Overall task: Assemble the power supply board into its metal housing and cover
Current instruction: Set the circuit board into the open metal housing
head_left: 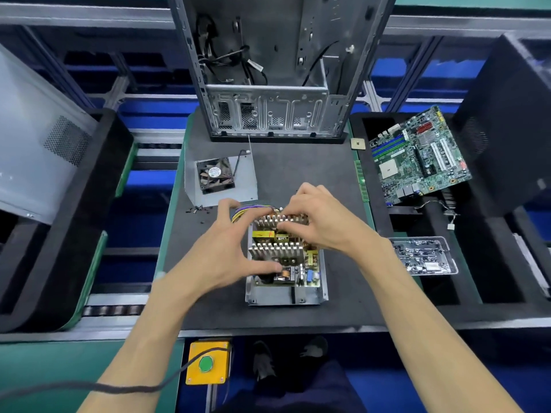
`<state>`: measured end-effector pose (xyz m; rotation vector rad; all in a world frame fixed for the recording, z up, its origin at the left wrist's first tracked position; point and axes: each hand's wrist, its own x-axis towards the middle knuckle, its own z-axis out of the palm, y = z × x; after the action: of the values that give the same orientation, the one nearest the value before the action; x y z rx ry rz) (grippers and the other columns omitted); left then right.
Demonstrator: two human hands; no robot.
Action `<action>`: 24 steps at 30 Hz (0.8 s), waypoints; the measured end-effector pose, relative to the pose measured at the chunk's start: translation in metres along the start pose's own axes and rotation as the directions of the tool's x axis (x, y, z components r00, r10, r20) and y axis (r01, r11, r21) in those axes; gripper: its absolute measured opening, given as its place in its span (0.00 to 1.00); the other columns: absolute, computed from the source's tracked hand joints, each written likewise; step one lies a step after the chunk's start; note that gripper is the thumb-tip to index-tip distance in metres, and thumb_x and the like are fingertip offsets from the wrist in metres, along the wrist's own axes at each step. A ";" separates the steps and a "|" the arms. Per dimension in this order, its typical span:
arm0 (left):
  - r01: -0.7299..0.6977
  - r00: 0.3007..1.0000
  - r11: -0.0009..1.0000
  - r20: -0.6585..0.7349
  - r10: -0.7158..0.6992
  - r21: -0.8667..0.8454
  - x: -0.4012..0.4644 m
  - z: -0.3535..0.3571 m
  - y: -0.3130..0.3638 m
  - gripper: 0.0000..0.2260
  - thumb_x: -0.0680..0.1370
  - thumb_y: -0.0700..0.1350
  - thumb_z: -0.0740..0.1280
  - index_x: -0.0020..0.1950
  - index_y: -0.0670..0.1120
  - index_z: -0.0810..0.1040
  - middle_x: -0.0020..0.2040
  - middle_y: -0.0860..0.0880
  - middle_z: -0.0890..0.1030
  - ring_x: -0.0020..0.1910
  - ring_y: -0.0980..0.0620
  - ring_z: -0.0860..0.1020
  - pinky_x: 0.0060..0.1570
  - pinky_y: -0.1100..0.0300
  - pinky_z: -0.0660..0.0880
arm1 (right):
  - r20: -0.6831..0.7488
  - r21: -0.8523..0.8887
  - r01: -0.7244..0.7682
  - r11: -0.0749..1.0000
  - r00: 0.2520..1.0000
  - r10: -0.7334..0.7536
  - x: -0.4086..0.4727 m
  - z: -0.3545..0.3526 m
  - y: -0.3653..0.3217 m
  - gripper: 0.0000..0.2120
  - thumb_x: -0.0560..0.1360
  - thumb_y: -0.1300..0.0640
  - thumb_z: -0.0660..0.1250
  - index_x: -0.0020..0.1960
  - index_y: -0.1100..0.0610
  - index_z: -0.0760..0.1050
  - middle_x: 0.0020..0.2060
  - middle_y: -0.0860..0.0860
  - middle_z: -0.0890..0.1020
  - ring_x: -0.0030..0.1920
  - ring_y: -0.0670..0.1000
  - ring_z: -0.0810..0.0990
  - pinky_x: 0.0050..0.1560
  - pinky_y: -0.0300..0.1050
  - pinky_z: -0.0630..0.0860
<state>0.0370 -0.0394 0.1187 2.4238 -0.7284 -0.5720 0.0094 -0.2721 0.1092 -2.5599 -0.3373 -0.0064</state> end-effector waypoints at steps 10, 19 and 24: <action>-0.122 0.987 0.966 -0.079 0.143 0.227 -0.002 0.027 -0.003 0.42 0.63 0.70 0.75 0.74 0.62 0.66 0.71 0.53 0.63 0.73 0.53 0.59 0.60 0.49 0.75 | 0.052 -0.030 -0.031 0.999 0.998 0.033 -0.012 0.018 -0.001 0.15 0.79 0.46 0.71 0.60 0.52 0.85 0.44 0.46 0.83 0.52 0.47 0.67 0.60 0.50 0.64; -0.169 0.964 0.943 -0.151 0.218 0.286 0.003 0.033 -0.003 0.32 0.64 0.62 0.79 0.64 0.51 0.78 0.64 0.54 0.73 0.63 0.53 0.72 0.54 0.54 0.73 | -0.006 -0.039 -0.021 0.999 1.000 0.021 -0.020 0.036 0.002 0.15 0.77 0.42 0.71 0.58 0.48 0.85 0.47 0.42 0.81 0.56 0.49 0.68 0.62 0.49 0.64; -0.200 0.959 0.911 -0.119 0.258 0.361 0.007 0.032 -0.002 0.32 0.63 0.62 0.79 0.61 0.48 0.80 0.62 0.51 0.74 0.62 0.49 0.72 0.56 0.52 0.73 | -0.313 0.188 -0.119 0.975 0.934 0.174 -0.030 0.029 0.012 0.15 0.81 0.44 0.62 0.59 0.49 0.82 0.51 0.43 0.79 0.59 0.47 0.70 0.63 0.45 0.66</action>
<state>0.0261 -0.0545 0.0916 2.6081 -1.1022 -0.1527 -0.0182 -0.2737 0.0766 -2.3587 -0.0155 -0.3322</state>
